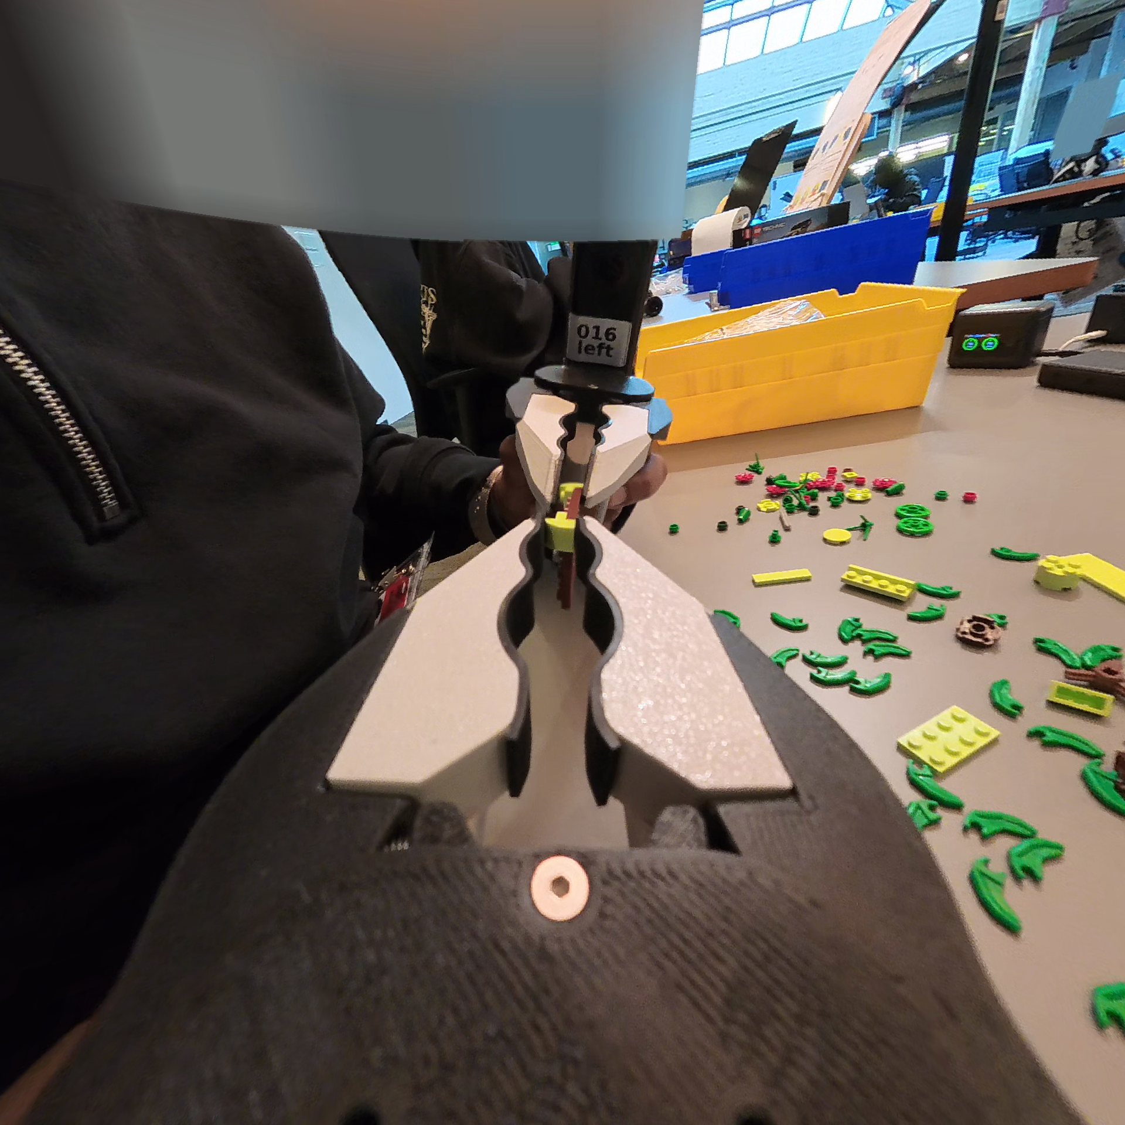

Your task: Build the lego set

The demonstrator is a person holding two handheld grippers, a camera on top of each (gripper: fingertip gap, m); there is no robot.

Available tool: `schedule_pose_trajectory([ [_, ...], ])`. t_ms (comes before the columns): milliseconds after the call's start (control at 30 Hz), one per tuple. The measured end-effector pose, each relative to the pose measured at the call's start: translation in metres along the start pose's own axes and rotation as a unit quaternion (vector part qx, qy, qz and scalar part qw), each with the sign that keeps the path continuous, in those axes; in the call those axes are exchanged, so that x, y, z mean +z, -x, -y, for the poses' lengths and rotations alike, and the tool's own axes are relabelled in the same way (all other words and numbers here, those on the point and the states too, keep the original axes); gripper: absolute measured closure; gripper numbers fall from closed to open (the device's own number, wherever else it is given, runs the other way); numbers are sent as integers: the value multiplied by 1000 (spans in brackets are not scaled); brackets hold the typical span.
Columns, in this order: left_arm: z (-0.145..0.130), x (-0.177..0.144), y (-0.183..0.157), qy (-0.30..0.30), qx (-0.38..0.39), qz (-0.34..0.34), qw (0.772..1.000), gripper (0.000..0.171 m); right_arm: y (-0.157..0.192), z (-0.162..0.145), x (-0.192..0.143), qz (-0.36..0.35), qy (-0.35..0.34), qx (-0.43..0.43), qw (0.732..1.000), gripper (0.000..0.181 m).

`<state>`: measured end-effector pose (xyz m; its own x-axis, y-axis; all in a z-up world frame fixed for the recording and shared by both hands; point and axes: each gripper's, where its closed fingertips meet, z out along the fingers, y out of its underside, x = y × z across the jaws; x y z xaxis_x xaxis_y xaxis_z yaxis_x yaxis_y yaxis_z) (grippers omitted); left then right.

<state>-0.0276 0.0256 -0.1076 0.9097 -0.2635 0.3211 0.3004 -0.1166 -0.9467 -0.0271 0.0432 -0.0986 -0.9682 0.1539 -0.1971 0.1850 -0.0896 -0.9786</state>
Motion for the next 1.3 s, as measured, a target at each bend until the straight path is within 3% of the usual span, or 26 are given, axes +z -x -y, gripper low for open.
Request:
schedule_pose_trajectory([
  [367,-3,-6,15,37,48,67,996,143,-8,2,-3,-23,-2,0,1000,174],
  [533,10,-19,-3,79,64,61,993,149,-1,-13,2,4,47,15,999,174],
  [633,-4,-21,-12,153,55,45,986,149,4,-27,12,19,94,10,995,174],
  [800,-45,-22,-3,281,69,71,955,155,9,-37,17,27,129,-1,991,174],
  [1300,-59,-17,-5,301,65,60,949,165,11,-54,21,28,188,-11,982,173],
])
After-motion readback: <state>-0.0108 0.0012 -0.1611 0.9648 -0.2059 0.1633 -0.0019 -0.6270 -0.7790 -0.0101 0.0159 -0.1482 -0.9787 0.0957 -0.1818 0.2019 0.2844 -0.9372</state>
